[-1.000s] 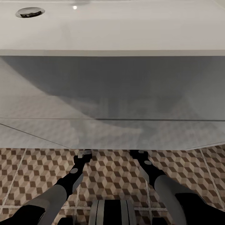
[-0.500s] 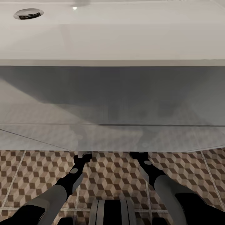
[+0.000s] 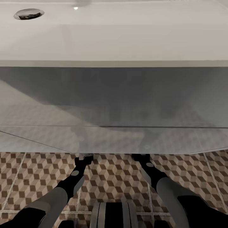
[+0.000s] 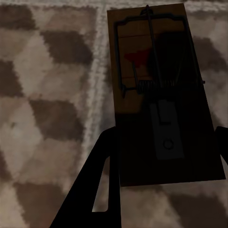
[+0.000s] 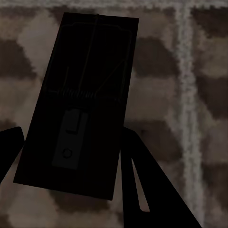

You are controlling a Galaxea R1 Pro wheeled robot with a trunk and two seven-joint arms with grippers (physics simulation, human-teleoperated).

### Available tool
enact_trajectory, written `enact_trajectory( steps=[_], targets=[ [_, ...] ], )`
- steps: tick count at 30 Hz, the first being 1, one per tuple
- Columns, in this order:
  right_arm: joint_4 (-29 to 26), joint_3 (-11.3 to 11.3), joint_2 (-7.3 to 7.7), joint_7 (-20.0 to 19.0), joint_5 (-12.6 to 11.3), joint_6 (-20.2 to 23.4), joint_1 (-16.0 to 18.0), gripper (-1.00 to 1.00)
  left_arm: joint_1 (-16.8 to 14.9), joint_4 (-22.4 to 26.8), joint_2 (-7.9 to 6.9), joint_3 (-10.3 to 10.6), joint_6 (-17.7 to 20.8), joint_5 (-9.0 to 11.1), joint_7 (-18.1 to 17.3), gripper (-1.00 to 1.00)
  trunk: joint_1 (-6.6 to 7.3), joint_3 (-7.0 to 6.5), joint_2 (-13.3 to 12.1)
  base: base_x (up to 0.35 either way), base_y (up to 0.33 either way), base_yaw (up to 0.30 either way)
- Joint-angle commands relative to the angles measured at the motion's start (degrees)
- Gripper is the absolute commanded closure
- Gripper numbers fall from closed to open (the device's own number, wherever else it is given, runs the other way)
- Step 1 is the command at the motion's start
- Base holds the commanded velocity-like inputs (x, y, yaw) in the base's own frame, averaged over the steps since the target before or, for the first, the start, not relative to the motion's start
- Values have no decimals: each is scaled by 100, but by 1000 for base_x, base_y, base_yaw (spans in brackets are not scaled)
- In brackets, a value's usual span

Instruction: Take the four mousetraps from the cabinet in the bathroom and place them on the bathroom floor. Make sure all four end up on the same floor surface, and ensure that at least two of them are either under or directly next to the same bathroom sink.

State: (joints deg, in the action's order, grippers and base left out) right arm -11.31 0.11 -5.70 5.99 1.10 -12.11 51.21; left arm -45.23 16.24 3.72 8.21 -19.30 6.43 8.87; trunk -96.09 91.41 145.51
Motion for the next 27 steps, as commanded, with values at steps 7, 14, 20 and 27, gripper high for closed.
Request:
enact_trajectory(
  steps=[7,14,20,27],
  targets=[
    [34,-2,-2,-2,-10,-20,3,100,-3,-6,-3,49,-21,59,27,100,1,3,1,0,0,0],
    [279,-2,-2,-2,-5,-25,3,100,-3,-6,-8,47,18,77,23,100,1,3,1,0,0,0],
    [339,-2,5,-2,-4,-23,3,100,-3,-6,-11,42,38,85,24,100,1,3,1,0,0,0],
    [356,-2,15,-2,-7,-20,3,100,-3,-6,-18,40,40,86,23,100,1,3,1,0,0,0]
  ],
)
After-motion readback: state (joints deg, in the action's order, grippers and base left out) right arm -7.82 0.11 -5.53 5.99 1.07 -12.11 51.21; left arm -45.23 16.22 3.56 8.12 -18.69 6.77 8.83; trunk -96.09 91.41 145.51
